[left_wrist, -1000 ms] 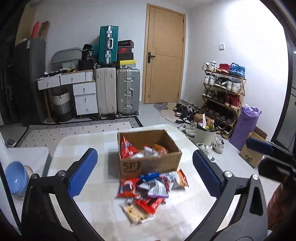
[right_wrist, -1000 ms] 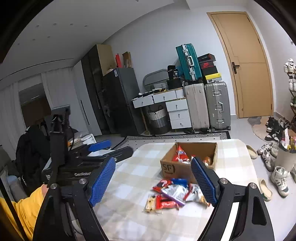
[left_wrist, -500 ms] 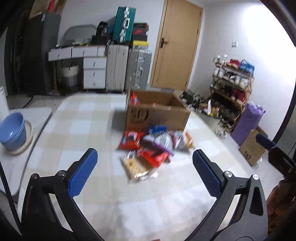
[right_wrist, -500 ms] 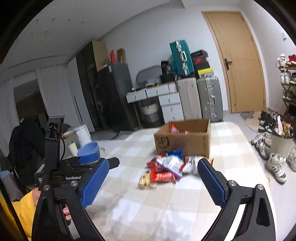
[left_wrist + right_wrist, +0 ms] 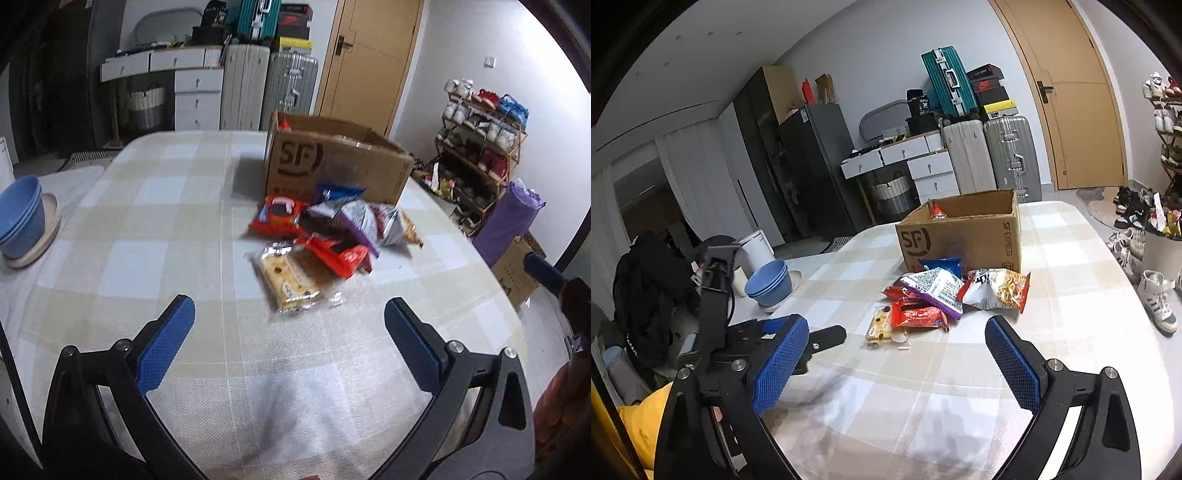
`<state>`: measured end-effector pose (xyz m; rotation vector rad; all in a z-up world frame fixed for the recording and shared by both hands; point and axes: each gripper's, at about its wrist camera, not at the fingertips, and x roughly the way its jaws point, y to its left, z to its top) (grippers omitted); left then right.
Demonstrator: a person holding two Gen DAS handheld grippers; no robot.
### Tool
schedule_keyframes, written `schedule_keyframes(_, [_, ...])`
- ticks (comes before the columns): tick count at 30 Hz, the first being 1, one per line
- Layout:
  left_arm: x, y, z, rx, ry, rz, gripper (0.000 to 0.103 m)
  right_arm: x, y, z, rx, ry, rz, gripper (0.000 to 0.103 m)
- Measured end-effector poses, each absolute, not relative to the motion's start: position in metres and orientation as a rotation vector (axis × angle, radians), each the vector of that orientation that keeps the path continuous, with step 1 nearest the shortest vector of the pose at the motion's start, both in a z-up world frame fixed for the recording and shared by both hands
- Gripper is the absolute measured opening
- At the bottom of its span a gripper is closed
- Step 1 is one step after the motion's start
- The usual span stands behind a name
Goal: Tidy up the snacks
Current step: 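Grasp the cream cracker pack with chocolate dots with the left gripper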
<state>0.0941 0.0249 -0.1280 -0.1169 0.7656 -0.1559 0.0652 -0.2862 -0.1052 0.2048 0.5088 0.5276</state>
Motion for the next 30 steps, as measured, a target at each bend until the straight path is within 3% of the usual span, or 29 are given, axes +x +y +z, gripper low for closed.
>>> schedule_keyframes(16, [0.184, 0.017, -0.194, -0.149, 0.993, -0.107, 0.102, 0.089, -0.296, -0.135, 0.251, 0.569, 0.529, 0.098])
schedule_keyframes(30, [0.236, -0.015, -0.206, 0.0, 1.006, -0.01, 0.1, 0.106, -0.308, -0.156, 0.298, 0.615, 0.527, 0.098])
